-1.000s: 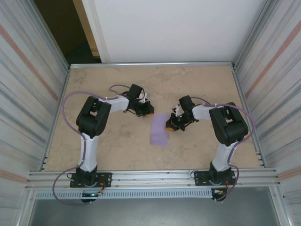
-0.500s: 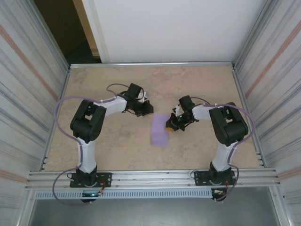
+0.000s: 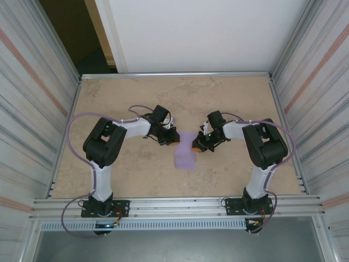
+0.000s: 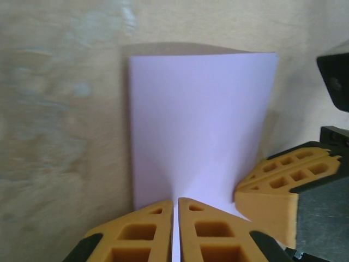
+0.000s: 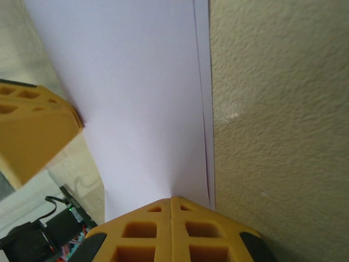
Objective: Fold a paper plane with a square sheet of paper (pick it up from the middle)
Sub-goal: First fold the square sheet of paper in half at the center of the table.
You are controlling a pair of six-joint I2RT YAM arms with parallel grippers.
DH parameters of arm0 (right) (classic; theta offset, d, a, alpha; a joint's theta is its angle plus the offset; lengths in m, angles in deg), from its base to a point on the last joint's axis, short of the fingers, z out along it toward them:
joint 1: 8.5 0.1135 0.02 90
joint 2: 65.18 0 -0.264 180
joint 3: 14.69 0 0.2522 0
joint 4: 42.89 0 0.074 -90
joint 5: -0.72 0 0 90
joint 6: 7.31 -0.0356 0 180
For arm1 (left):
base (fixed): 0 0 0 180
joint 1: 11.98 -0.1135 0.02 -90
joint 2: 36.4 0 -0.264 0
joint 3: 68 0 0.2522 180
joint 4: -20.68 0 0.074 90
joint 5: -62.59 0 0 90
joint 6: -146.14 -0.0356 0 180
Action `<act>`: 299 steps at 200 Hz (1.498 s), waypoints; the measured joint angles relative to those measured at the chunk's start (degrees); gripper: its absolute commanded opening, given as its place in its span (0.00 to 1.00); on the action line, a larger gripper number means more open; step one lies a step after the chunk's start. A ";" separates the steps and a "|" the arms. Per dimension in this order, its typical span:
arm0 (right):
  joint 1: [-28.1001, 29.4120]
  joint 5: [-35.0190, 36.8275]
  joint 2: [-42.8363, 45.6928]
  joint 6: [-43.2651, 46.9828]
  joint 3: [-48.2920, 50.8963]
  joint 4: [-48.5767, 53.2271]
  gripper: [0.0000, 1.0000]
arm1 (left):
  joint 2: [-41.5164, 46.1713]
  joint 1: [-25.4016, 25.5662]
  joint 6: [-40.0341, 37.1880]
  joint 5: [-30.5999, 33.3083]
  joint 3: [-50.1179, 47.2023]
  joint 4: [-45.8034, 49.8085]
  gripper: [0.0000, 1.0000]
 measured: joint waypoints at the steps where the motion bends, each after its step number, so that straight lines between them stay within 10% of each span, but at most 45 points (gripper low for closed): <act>1: 0.02 0.00 0.02 0.00 0.00 0.00 0.00 | 0.00 -0.13 -0.02 0.02 -0.07 0.02 0.11; 63: 0.02 0.00 0.00 0.00 0.00 0.00 0.00 | 2.40 -6.58 -2.80 -0.85 -2.32 1.64 0.11; 158: 0.11 0.04 -0.04 -0.02 -0.02 0.00 0.00 | -1.75 3.41 0.24 -1.75 1.49 -0.13 0.11; 269: 0.17 0.22 -0.98 -0.02 -1.77 2.64 0.00 | 2.08 -9.40 -3.19 -7.69 -5.77 -1.05 0.12; 299: 0.46 0.87 -1.01 -0.02 -2.21 3.34 0.00 | 6.38 -5.53 -1.77 -6.29 -6.10 -0.15 0.12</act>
